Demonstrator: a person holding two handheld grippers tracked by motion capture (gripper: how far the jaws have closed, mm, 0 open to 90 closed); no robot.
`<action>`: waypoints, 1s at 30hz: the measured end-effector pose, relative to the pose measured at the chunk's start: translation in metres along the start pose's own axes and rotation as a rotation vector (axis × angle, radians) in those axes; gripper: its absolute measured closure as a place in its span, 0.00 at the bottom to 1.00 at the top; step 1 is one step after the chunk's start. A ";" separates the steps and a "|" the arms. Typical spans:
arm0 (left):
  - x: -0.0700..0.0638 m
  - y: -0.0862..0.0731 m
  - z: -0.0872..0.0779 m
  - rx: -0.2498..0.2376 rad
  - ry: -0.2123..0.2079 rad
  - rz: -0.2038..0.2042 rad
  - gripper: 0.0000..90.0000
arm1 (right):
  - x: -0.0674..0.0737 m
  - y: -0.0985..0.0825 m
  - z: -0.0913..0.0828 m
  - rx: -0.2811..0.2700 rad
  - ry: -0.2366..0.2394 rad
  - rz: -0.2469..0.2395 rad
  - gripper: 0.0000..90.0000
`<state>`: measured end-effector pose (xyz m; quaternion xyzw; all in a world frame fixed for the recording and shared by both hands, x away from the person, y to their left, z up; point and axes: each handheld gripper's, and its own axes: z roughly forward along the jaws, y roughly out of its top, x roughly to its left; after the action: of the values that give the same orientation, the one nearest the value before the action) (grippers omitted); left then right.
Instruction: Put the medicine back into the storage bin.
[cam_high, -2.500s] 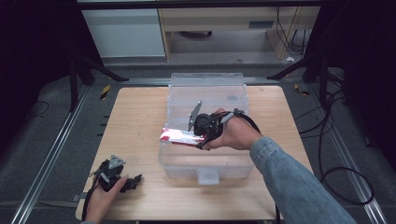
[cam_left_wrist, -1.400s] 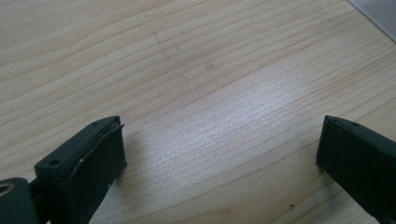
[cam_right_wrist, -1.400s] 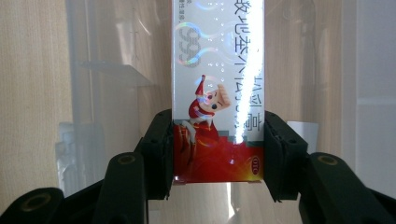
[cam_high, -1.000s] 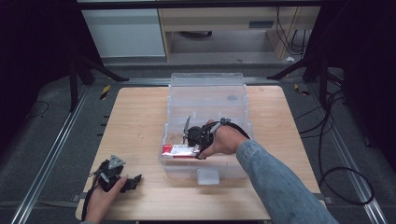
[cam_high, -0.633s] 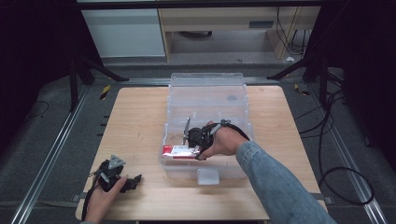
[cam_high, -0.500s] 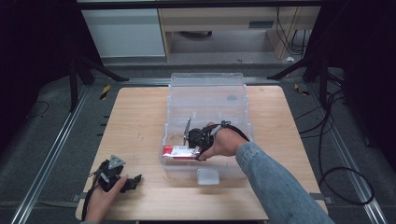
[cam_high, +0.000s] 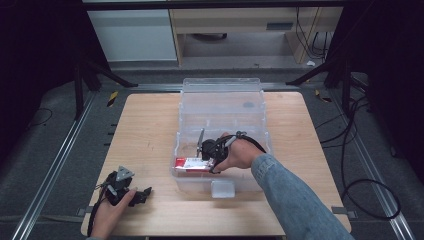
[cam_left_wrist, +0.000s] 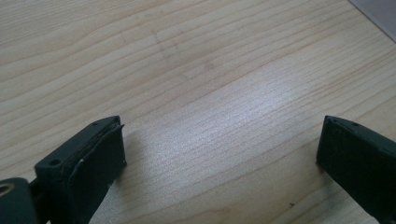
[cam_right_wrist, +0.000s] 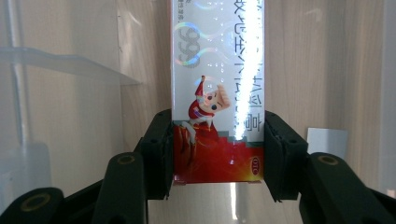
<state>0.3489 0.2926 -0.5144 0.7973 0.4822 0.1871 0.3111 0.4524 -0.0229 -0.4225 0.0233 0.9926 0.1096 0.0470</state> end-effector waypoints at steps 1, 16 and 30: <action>0.000 0.000 0.000 0.000 0.000 0.000 0.01 | 0.000 0.000 0.001 0.000 0.002 0.004 0.57; 0.000 0.000 0.000 0.000 -0.001 0.000 0.01 | -0.001 -0.004 0.016 0.008 0.013 0.007 0.57; 0.000 0.000 0.000 0.000 -0.001 0.001 0.01 | -0.002 -0.005 0.030 0.021 0.027 0.016 0.57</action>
<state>0.3490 0.2926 -0.5144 0.7977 0.4817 0.1869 0.3110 0.4568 -0.0216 -0.4529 0.0303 0.9940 0.1001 0.0327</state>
